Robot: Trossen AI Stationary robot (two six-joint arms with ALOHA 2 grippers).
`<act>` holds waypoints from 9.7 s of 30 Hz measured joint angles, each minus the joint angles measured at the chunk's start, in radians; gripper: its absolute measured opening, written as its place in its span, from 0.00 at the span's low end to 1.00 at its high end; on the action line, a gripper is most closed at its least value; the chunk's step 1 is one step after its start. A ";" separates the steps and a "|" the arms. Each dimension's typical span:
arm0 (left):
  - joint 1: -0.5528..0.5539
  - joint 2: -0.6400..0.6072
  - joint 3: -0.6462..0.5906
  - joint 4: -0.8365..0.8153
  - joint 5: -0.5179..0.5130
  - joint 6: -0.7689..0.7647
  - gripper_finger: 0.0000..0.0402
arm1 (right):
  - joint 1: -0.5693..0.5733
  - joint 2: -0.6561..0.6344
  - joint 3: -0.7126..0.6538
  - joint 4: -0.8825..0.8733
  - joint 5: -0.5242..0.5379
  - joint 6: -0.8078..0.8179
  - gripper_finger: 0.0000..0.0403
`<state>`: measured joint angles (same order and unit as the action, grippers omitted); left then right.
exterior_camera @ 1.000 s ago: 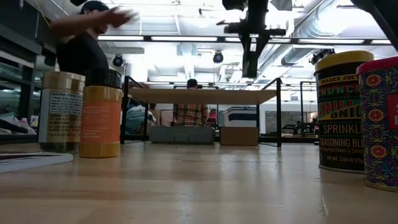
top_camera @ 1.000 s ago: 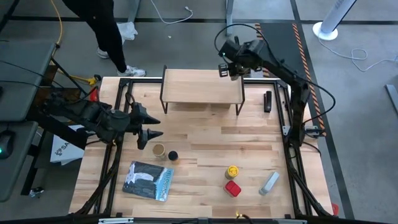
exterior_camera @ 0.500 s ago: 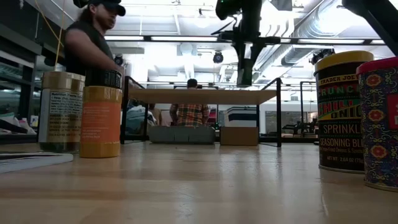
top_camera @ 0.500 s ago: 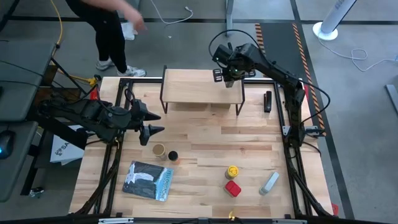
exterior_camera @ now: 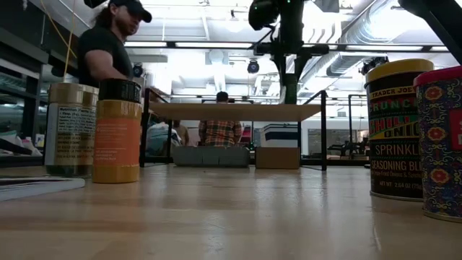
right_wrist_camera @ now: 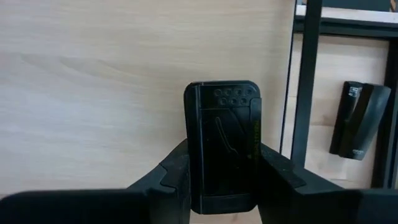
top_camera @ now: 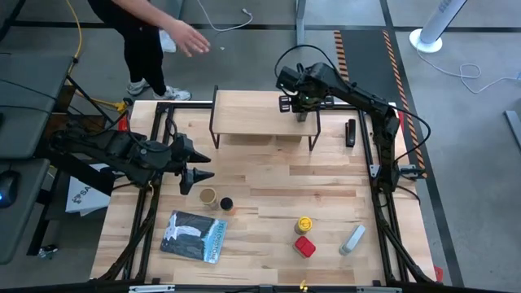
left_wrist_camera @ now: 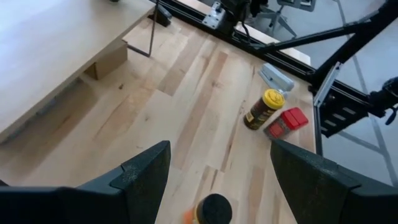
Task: Shelf spices
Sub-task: Put the green seasoning can on the shelf, then put the yellow seasoning bottle on the shelf
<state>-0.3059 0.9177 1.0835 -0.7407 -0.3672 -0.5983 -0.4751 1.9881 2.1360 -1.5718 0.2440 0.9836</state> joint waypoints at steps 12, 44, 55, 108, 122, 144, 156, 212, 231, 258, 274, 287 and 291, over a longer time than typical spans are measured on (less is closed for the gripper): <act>-0.004 0.000 0.000 0.000 -0.001 0.036 0.68 | -0.018 -0.001 0.000 0.001 0.014 -0.004 0.59; -0.004 0.033 0.000 0.037 0.142 0.288 0.68 | 0.476 -0.306 0.000 0.001 -0.170 -0.111 0.60; -0.155 0.218 0.000 0.028 0.269 0.164 0.68 | 0.855 -0.275 -0.193 0.000 -0.140 -0.074 0.60; -0.191 0.537 0.441 -0.595 0.224 0.260 0.68 | 1.162 -0.327 -0.450 0.134 -0.043 0.299 0.60; -0.229 0.537 0.441 -0.587 0.133 0.395 0.68 | 1.109 -0.326 -0.450 0.250 0.017 0.244 0.60; -0.156 0.532 0.425 -0.710 0.153 0.523 0.68 | 1.017 -0.199 -0.450 0.439 0.157 0.216 0.60; -0.211 0.200 0.145 -0.525 0.128 0.383 0.68 | 1.025 -0.198 -0.450 0.552 0.157 0.403 0.60; -0.311 -0.003 0.052 -0.301 -0.168 0.235 0.68 | 0.970 -0.087 -0.449 0.210 -0.147 0.839 0.59; -0.310 -0.003 0.052 -0.300 -0.175 0.233 0.68 | 1.014 -0.018 -0.447 0.271 -0.091 1.189 0.59; -0.310 -0.003 0.052 -0.226 -0.242 0.198 0.68 | 0.834 0.019 -0.447 0.262 -0.107 1.080 0.59; -0.310 -0.003 0.052 -0.219 -0.248 0.184 0.68 | 0.724 0.077 -0.442 0.302 -0.166 0.999 0.59; -0.310 -0.003 0.052 -0.038 -0.242 0.234 0.68 | 0.691 0.085 -0.417 0.300 -0.155 0.964 0.51; -0.310 -0.007 0.052 0.053 -0.215 0.253 0.68 | 0.714 0.097 -0.336 0.236 -0.084 0.932 0.51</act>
<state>-0.6159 0.9109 1.1358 -0.6881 -0.5824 -0.3449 0.2391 2.0849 1.7999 -1.3353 0.1602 1.9158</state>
